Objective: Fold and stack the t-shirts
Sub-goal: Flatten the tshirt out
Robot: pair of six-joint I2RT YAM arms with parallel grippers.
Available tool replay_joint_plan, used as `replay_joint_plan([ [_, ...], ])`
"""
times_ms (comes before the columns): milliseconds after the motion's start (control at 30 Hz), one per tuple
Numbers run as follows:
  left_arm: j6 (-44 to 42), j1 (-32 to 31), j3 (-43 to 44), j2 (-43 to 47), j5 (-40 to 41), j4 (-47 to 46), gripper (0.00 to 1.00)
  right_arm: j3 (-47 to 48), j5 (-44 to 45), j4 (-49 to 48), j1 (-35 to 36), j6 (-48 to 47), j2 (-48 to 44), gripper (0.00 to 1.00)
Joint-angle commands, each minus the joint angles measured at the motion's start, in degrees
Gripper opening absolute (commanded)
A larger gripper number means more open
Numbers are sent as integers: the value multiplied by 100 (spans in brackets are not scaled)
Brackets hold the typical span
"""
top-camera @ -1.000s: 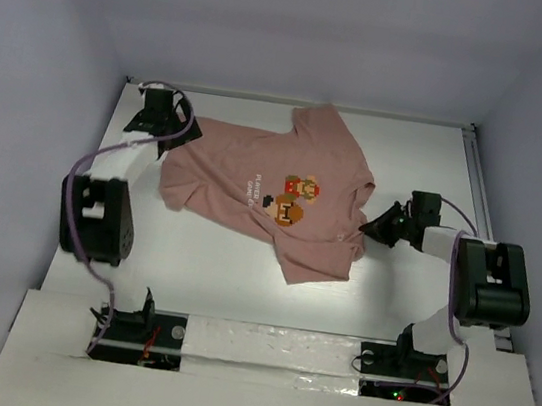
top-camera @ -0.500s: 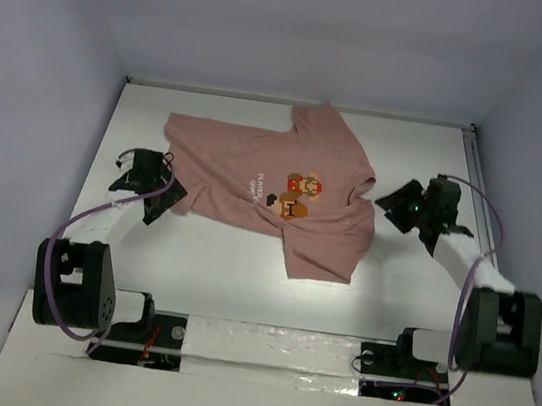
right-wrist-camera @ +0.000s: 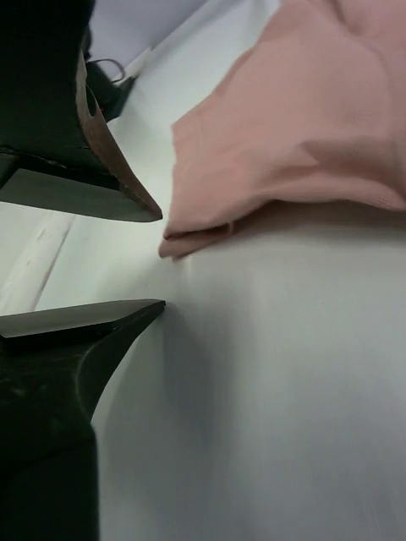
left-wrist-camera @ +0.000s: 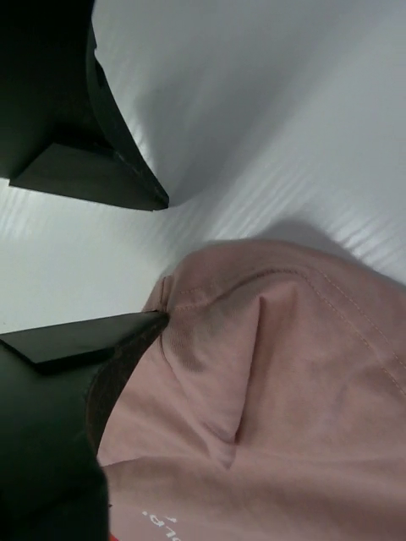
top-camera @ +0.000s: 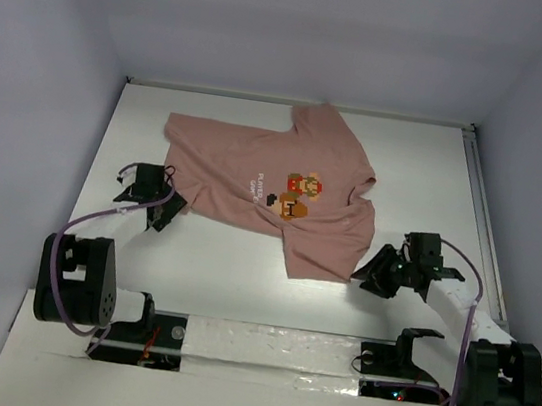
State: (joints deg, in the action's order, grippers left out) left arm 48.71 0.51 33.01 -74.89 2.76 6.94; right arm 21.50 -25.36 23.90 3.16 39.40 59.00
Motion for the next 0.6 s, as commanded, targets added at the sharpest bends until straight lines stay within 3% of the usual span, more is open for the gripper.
replay_joint_plan([
  [0,42,28,117,-192,-180,-518,47,74,-259,97,334,-248,120,48],
  [100,34,28,170,-333,-171,-623,40,-31,-110,-52,474,-91,94,47],
  [133,25,28,188,-359,-180,-641,32,-23,-39,-104,475,23,103,46],
  [267,-28,28,258,-403,-162,-659,16,-31,417,-289,528,305,261,29],
  [367,-107,28,363,-403,-136,-659,4,-171,532,-447,528,446,322,24],
  [567,-309,28,591,-438,-75,-598,0,-146,480,-667,633,499,603,22],
])
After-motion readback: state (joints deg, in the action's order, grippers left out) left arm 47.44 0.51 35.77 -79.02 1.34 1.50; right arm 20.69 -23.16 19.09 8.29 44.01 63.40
